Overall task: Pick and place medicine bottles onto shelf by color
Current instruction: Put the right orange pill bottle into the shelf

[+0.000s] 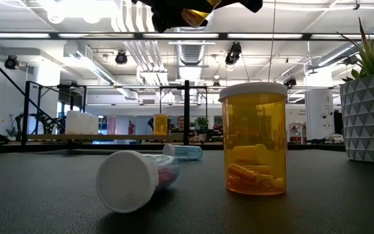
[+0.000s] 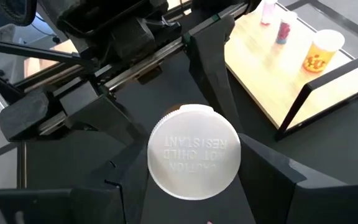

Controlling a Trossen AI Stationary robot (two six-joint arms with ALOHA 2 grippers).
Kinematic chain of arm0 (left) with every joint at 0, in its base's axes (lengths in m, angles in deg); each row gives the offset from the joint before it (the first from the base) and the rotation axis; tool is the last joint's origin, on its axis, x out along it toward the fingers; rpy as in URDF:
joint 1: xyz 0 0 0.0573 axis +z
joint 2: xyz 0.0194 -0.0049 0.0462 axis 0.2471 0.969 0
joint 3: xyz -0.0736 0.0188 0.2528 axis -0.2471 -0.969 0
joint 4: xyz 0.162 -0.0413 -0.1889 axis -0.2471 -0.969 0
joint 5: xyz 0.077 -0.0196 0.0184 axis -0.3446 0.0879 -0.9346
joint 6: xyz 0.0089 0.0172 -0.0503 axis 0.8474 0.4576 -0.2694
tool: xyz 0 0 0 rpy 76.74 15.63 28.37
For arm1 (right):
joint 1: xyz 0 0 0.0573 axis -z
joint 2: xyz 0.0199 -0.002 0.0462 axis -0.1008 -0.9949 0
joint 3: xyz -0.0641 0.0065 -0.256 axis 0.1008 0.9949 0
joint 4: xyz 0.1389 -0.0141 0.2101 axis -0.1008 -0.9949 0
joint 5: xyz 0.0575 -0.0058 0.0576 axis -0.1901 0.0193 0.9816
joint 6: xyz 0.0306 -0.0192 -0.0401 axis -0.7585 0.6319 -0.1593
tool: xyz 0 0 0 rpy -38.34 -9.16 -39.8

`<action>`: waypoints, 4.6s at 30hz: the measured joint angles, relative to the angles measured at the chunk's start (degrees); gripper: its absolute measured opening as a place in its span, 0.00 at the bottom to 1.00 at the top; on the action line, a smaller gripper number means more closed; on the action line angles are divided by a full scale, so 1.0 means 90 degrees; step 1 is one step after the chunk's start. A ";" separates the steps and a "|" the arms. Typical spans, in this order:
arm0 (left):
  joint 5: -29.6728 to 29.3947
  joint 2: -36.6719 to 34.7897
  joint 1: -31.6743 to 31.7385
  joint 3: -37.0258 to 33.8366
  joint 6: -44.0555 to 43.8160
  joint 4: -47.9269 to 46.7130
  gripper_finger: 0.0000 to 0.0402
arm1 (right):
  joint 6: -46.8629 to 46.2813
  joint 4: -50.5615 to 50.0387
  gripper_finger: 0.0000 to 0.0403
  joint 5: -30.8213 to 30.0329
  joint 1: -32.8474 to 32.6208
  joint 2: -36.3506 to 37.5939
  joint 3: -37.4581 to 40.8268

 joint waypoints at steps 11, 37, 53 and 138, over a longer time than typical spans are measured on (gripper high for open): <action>0.0220 0.0197 0.0016 0.0000 -0.0241 0.0239 0.53 | -0.0140 -0.0056 0.49 0.0024 -0.0005 -0.0053 0.0005; 0.0295 0.0242 0.0046 0.0000 -0.0327 0.0232 0.35 | -0.0096 -0.0290 0.55 0.0019 -0.0002 -0.0049 0.0007; 0.0021 0.0233 0.0095 0.0000 -0.0338 0.0267 0.41 | 0.0676 -0.1375 0.67 0.0036 -0.0002 -0.0022 -0.0839; -0.3207 0.0463 0.0748 -0.4316 -0.0683 0.7346 0.41 | 0.1262 0.4921 0.60 -0.2175 0.0029 0.7651 0.8875</action>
